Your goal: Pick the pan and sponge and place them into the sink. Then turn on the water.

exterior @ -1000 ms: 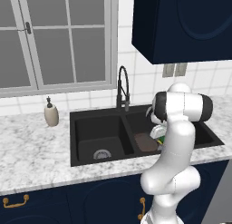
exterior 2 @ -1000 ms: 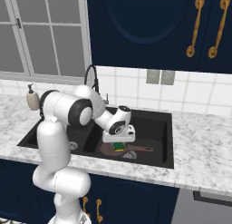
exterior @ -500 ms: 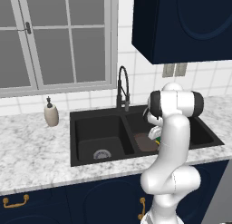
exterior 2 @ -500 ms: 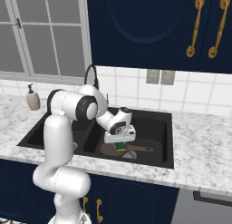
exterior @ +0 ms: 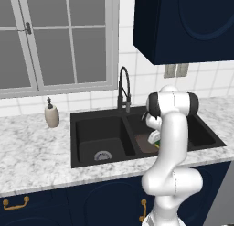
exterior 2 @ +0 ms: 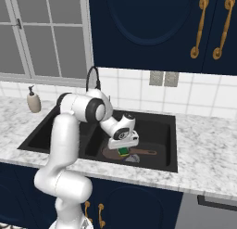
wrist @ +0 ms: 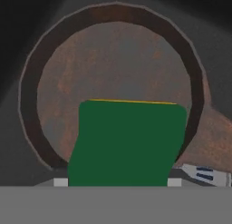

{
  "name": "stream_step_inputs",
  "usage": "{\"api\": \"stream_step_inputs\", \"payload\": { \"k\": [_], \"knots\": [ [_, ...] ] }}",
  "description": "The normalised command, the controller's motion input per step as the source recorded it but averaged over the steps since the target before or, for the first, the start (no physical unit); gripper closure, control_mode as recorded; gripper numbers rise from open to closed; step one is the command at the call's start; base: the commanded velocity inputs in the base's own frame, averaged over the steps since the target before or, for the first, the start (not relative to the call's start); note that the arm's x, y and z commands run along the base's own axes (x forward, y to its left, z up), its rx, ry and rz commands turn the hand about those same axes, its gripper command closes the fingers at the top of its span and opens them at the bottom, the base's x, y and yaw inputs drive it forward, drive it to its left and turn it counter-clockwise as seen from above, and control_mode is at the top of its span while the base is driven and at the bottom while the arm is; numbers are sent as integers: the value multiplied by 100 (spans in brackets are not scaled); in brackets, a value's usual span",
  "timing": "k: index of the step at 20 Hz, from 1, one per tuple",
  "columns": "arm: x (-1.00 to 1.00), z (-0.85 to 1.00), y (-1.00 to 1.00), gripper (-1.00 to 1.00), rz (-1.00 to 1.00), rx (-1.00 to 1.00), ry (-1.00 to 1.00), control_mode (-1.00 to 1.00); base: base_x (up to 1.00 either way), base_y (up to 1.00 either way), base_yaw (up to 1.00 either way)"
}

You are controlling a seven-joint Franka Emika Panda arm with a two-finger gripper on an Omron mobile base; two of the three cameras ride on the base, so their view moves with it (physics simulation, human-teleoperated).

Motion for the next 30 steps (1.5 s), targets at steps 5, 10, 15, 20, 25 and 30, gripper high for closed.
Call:
{"api": "stream_step_inputs", "payload": {
  "k": [5, 10, 15, 20, 25, 30],
  "knots": [
    [43, -15, 0, 100, 2, 0, 0, -100, 0, 0, 0],
    [42, -20, 0, 100, 1, 0, 0, -100, 0, 0, 0],
    [24, -33, 0, 100, 2, 0, 0, -100, 0, 0, 0],
    [4, -9, 1, -100, 0, 0, 0, -100, 0, 0, 0],
    [0, 0, 0, -100, 0, 0, 0, -100, 0, 0, 0],
    [-2, 13, 0, -100, 0, 0, 0, -100, 0, 0, 0]
  ]
}}
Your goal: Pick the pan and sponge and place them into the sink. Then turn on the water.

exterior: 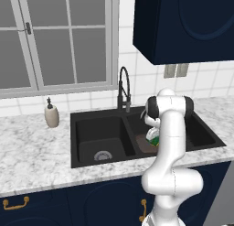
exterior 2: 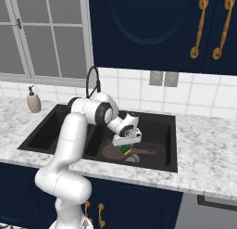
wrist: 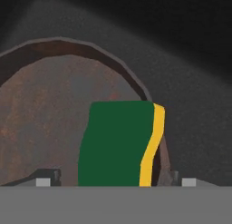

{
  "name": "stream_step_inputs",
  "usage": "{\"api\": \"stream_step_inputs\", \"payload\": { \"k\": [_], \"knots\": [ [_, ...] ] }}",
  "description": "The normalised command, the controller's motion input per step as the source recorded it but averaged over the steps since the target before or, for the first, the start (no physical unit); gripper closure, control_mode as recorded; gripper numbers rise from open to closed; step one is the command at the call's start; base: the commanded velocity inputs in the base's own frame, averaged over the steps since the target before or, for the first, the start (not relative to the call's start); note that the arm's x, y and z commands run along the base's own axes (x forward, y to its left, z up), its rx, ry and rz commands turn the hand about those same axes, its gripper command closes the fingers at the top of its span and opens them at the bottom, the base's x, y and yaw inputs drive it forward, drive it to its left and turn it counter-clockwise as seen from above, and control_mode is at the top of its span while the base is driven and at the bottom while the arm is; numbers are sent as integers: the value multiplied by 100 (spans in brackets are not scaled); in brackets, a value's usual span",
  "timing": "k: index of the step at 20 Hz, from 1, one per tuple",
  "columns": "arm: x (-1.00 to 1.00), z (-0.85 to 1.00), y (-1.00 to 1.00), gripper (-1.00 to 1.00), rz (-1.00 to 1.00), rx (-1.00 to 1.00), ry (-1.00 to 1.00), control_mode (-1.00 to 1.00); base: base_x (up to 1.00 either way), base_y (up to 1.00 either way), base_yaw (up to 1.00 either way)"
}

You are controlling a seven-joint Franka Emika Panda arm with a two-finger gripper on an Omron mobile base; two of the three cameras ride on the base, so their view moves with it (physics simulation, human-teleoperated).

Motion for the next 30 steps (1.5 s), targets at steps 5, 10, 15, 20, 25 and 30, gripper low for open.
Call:
{"api": "stream_step_inputs", "payload": {
  "k": [5, 10, 15, 20, 25, 30],
  "knots": [
    [-11, 52, 0, -100, 0, 0, -7, -100, 0, 0, 0],
    [-18, 49, 0, -100, 0, 2, -13, -100, 0, 0, 0],
    [-35, 34, 0, -100, 0, 16, -28, -100, 0, 0, 0],
    [-27, 47, 0, -100, -1, 23, -24, -100, 0, 0, 0],
    [-5, 73, 0, -100, -4, 18, -8, -100, 0, 0, 0],
    [-5, 61, 0, -100, -5, 16, -3, -100, 0, 0, 0]
  ]
}}
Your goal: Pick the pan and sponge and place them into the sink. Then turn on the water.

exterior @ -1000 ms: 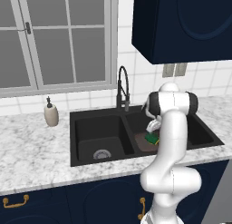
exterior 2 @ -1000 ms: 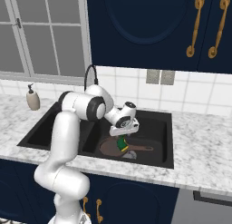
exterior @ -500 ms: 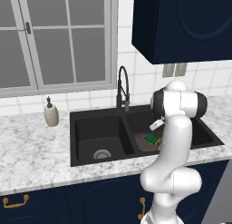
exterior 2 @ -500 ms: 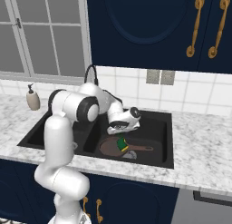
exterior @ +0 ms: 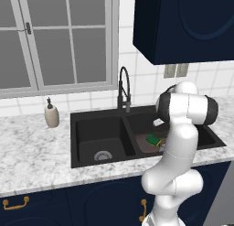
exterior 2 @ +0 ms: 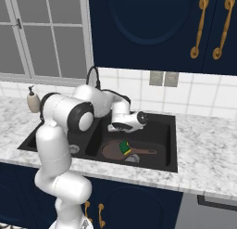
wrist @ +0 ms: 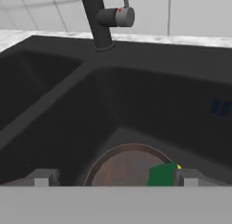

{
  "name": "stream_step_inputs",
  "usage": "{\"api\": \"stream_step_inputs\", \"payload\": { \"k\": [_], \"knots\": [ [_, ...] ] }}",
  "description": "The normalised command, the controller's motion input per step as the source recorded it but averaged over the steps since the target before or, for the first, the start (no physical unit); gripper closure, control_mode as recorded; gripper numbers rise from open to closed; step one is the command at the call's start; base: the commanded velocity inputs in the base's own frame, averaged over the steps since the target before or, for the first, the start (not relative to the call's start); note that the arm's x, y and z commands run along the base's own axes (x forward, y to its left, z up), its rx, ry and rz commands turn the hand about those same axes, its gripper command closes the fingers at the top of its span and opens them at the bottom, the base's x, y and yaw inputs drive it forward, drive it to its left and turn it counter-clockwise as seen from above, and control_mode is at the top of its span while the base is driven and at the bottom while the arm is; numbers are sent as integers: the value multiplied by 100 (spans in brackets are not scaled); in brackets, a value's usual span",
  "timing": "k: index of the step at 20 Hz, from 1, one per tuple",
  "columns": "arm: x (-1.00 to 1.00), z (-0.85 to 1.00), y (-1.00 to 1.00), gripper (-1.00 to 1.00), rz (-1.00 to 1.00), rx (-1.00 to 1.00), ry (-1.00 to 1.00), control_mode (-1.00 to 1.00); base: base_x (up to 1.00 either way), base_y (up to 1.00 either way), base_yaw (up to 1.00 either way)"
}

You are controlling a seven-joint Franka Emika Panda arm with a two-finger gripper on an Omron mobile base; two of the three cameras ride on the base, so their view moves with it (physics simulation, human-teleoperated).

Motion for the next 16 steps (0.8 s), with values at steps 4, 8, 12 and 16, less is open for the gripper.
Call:
{"api": "stream_step_inputs", "payload": {
  "k": [4, 8, 12, 16],
  "knots": [
    [-12, 39, 0, -100, -4, 20, -8, -100, 0, 0, 0],
    [-1, 38, 0, -100, -4, 20, -8, -100, 0, 0, 0],
    [0, 36, 0, -100, -3, 19, -4, -100, 0, 0, 0],
    [0, 26, -1, -100, -2, 15, -1, -100, 0, 0, 0]
  ]
}}
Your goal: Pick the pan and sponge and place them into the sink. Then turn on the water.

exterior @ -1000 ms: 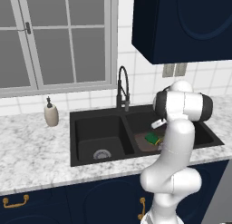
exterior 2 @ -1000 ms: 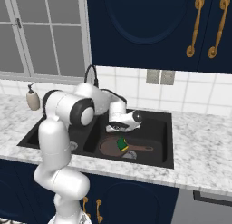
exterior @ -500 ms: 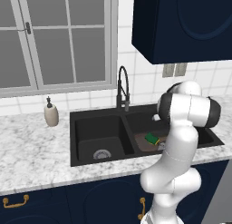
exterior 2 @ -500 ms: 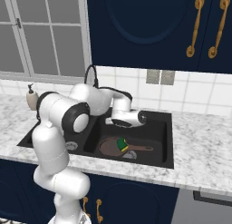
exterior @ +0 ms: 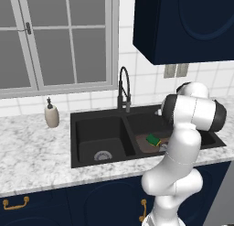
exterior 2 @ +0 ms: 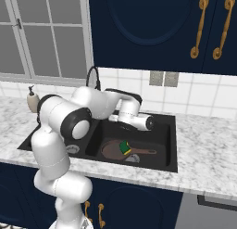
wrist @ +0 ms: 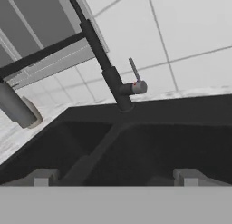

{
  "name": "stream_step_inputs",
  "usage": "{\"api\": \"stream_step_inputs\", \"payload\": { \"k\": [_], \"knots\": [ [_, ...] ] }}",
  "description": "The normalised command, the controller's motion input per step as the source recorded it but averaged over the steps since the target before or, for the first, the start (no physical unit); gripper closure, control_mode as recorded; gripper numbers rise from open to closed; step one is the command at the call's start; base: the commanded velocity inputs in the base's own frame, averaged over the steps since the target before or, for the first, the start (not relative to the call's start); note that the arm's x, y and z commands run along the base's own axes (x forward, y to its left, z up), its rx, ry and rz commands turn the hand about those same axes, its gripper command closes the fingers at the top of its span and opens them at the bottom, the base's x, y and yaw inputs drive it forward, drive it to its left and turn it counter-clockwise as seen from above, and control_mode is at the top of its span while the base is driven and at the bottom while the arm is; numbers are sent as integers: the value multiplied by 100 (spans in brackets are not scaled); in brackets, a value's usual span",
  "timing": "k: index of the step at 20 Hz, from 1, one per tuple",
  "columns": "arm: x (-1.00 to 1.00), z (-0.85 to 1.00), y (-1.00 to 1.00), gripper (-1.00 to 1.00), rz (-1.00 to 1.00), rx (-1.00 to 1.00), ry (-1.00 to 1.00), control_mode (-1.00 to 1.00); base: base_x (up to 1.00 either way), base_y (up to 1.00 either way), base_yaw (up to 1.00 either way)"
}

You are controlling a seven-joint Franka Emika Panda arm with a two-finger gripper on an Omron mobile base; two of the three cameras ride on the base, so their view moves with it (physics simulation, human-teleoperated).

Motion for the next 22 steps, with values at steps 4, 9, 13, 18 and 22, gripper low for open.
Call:
{"api": "stream_step_inputs", "payload": {
  "k": [4, 9, 13, 18, 22],
  "knots": [
    [4, 25, 0, -100, -3, 11, -1, -100, 0, 0, 0],
    [6, 19, 4, -100, -2, 9, -2, -100, 0, 0, 0],
    [3, 12, 0, -100, -1, 9, -3, -100, 0, 0, 0],
    [4, 7, 0, -100, 0, 8, -4, -100, 0, 0, 0],
    [8, 1, 0, -100, 0, 5, -4, -100, 0, 0, 0]
  ]
}}
